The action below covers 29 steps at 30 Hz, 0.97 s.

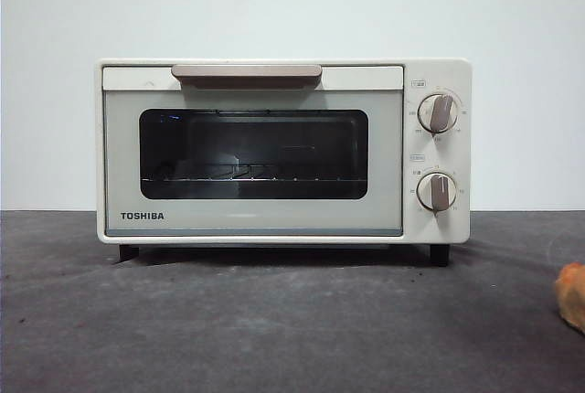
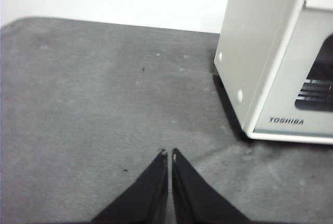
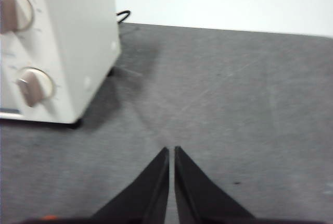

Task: The left arm flap open the oven, the right arm pick bread and place it into oven, the left arm flap close the oven

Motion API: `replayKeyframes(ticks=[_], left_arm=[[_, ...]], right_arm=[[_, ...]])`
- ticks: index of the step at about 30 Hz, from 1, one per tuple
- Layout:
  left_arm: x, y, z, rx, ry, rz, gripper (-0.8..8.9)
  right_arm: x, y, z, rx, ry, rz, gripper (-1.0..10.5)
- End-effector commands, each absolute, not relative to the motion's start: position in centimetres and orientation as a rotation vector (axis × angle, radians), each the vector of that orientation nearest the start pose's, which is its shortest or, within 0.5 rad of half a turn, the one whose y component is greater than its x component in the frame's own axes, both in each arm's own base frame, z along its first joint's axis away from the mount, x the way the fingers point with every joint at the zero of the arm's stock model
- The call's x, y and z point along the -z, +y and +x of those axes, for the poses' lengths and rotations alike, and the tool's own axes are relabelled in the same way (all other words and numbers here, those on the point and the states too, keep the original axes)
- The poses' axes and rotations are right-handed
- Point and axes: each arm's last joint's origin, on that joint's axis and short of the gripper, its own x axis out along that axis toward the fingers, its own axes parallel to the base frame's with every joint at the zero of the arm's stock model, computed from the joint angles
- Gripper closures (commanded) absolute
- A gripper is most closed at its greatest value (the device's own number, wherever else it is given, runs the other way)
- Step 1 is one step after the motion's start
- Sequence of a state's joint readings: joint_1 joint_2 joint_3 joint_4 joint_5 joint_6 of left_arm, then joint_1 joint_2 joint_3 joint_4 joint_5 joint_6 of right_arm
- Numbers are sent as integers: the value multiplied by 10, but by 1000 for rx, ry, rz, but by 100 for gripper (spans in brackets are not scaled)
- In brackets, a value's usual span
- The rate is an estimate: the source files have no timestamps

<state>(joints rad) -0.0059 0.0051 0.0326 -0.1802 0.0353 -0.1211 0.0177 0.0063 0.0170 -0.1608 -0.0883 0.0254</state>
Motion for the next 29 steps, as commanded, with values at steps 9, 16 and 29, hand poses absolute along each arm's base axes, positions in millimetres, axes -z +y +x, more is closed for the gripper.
replayKeyframes(ticks=[9,16,29], left_arm=[[-185,-6,90,110,105,-290,795],[-223,-8,94,137,109,-376,795],[-326,-22,120,336,244,-295,795]], right_arm=[[-181,5,91,-136,86,366,935],[-233,6,76,-156,66,386,936],[-318,11,70,-350,210,239,936]])
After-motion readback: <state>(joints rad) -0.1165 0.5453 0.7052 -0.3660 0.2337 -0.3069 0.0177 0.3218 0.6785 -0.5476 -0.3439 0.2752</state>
